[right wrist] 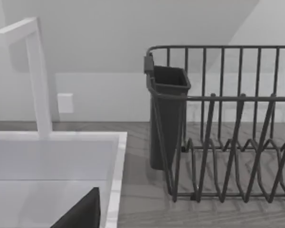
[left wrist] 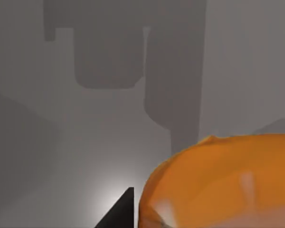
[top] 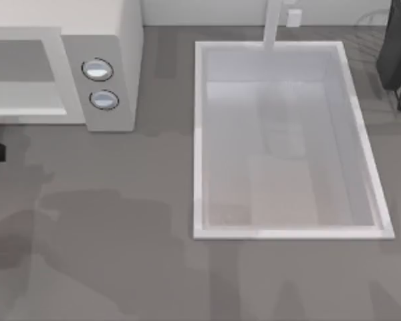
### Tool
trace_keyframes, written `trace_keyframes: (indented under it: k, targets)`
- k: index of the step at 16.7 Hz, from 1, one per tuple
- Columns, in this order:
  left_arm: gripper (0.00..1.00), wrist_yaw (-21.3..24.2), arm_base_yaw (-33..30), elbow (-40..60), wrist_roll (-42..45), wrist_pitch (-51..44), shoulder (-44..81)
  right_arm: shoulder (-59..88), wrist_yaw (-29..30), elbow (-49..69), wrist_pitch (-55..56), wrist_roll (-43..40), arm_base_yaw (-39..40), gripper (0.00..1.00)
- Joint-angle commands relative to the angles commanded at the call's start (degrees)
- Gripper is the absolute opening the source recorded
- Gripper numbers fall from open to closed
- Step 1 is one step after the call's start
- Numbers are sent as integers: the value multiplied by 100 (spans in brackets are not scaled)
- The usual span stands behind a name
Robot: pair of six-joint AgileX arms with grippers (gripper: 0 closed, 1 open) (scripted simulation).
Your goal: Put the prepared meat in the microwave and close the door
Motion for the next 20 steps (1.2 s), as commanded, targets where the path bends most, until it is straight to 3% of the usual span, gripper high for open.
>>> trace_keyframes:
  k: [13,17,20]
  targets:
    - [0,614,-47,-618,67,7740,2449,0,0,0,0,0,0,100]
    - [0,721,-38,-833,71,9150,2864,0,0,0,0,0,0,100]
    - [0,756,-32,-868,75,9572,2969,0,0,0,0,0,0,100]
